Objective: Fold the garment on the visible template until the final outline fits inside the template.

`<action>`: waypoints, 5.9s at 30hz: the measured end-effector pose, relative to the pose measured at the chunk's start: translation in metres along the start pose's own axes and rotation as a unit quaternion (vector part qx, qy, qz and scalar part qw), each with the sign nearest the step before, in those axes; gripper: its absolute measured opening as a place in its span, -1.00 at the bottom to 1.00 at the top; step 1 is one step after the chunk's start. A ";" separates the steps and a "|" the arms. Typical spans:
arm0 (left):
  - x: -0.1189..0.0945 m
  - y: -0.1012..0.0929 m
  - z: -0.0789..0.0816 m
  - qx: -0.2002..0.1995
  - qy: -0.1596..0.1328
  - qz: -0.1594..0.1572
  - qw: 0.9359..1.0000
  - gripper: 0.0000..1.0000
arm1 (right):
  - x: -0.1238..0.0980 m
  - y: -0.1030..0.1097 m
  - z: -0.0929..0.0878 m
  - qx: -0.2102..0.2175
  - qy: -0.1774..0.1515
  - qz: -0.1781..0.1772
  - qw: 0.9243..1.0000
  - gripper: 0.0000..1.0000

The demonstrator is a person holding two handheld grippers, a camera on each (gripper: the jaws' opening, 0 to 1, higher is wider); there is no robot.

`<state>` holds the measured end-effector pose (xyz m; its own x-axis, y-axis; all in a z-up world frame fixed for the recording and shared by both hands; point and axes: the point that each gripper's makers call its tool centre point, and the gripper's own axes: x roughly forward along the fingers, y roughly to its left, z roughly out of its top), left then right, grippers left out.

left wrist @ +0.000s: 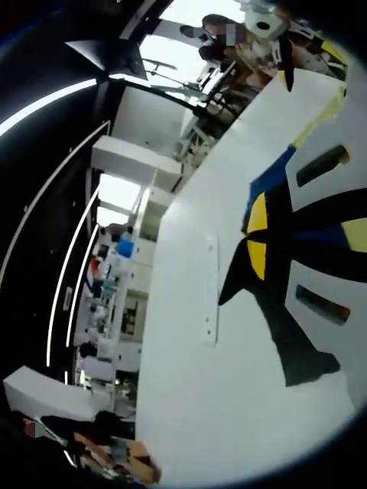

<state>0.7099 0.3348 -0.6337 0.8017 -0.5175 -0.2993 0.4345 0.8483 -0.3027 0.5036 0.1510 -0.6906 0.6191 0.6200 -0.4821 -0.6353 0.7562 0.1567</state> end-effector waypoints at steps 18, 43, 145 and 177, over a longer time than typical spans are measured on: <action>0.034 -0.041 -0.017 0.005 0.016 -0.035 0.999 -1.00 | -0.003 -0.006 -0.004 0.008 -0.001 -0.008 1.000 0.98; 0.060 -0.103 -0.032 0.032 0.034 -0.102 0.994 -1.00 | -0.006 -0.013 -0.010 0.017 -0.002 -0.020 1.000 0.98; -0.053 0.078 -0.129 0.167 0.158 -0.005 0.973 -0.69 | 0.018 0.000 -0.003 0.004 0.003 0.008 1.000 0.94; -0.056 0.085 -0.148 0.218 0.188 0.011 0.958 -0.88 | 0.023 0.003 -0.010 0.013 0.018 0.017 1.000 0.95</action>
<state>0.6416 0.4193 -0.7770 0.6448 -0.4327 -0.6301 0.6145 0.7837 0.0906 0.5111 0.1658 -0.7104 0.5798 0.6384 -0.5061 -0.6441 0.7396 0.1951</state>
